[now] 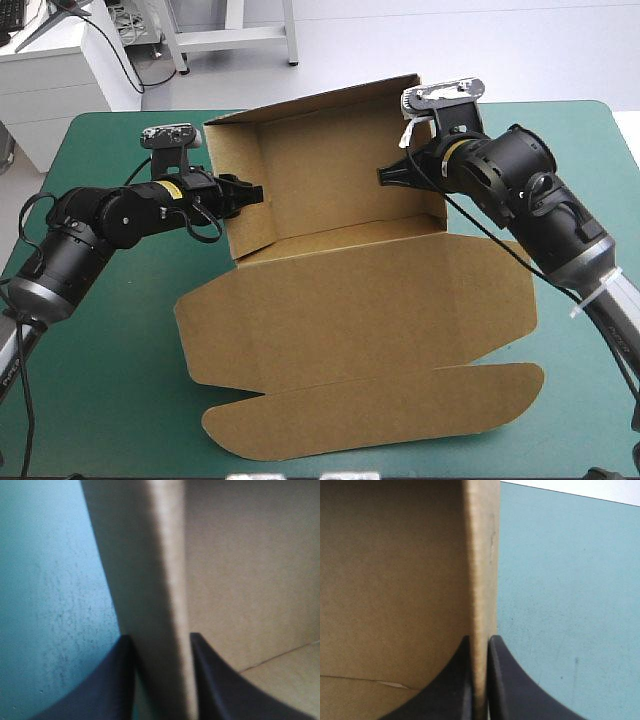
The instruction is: Fold the box
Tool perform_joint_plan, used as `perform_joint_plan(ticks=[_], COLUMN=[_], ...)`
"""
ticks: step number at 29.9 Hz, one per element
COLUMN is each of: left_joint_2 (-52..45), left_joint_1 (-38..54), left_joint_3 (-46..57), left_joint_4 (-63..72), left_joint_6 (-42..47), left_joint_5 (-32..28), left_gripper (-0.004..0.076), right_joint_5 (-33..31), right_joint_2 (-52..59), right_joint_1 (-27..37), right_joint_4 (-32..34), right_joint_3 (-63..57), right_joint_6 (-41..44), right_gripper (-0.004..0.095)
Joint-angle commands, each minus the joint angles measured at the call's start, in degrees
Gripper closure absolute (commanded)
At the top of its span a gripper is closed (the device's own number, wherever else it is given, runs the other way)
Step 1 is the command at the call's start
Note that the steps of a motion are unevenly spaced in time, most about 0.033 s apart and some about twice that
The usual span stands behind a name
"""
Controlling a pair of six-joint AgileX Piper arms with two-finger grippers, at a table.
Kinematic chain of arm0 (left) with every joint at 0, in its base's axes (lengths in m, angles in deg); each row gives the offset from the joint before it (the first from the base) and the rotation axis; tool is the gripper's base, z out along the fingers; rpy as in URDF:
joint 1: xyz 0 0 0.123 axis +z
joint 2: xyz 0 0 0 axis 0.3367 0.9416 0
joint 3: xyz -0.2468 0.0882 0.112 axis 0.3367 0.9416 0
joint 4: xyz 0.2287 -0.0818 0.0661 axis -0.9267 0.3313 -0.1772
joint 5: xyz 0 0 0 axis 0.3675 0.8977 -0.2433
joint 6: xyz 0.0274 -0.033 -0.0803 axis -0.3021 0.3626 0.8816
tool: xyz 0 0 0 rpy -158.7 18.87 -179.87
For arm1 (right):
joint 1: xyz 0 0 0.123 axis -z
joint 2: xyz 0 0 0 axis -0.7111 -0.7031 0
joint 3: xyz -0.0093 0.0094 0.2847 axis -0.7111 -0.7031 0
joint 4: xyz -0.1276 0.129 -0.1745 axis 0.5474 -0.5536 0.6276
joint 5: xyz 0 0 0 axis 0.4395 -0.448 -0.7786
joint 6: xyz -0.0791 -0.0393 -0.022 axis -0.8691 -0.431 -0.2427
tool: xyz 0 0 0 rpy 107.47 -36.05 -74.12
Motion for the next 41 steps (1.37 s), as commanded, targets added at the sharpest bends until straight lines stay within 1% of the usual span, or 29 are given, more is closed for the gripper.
perform_joint_plan(ticks=[1,4,5,8,11,13,17,20,22,25,31,35,41], left_joint_2=[-1.2,-1.0,-0.9,0.1,2.7,5.2,10.3,14.1,16.8,20.0,25.1,26.1,26.4], left_joint_1=[-0.5,-0.5,-0.5,-0.5,-0.5,-0.5,-0.5,-0.5,-0.5,-0.5,-0.5,-0.5,-0.5], left_joint_3=[-1.8,-2.2,-2.7,-5.0,-8.6,-10.6,-13.1,-13.7,-13.7,-13.7,-13.7,-13.7,-13.7], left_joint_4=[2.7,1.5,1.0,-0.4,-1.4,-1.6,-1.6,-1.9,-2.1,-2.1,-3.9,-4.8,-4.9], left_joint_6=[-0.5,-0.5,-0.5,-0.5,-0.5,-0.4,0.0,0.0,0.0,0.0,0.0,0.0,-0.6], left_joint_5=[-2.5,-2.3,-1.4,2.9,8.8,11.1,13.5,14.7,15.8,17.0,17.0,17.1,17.5], left_gripper=[0.0724,0.0732,0.0732,0.0732,0.0732,0.0732,0.0732,0.0732,0.0732,0.0732,0.0732,0.0732,0.0732], right_joint_5=[4.2,1.8,1.4,0.5,-1.3,-3.2,-6.0,-6.2,-6.2,-6.1,-5.9,-5.6,-5.1], right_joint_2=[1.5,0.4,0.1,-1.1,-2.3,-3.6,-7.0,-10.0,-11.8,-14.5,-20.4,-22.5,-22.6], right_joint_1=[-0.5,-0.5,-0.5,-0.5,-0.4,0.4,4.3,7.2,8.3,8.8,8.8,8.8,8.8], right_joint_4=[-2.3,-2.3,-2.3,-3.4,-5.6,-7.8,-15.2,-19.0,-19.9,-19.6,-19.6,-19.9,-19.6], right_joint_3=[1.7,1.7,1.7,1.7,1.8,1.8,1.8,1.8,1.8,1.8,1.8,1.8,1.8], right_joint_6=[0.4,0.4,0.4,0.4,-0.6,-1.5,-4.6,-6.6,-7.5,-8.4,-8.5,-8.5,-8.5], right_gripper=[0.0911,0.0911,0.0911,0.0911,0.0912,0.0912,0.0912,0.0912,0.0912,0.0912,0.0912,0.0912,0.0911])
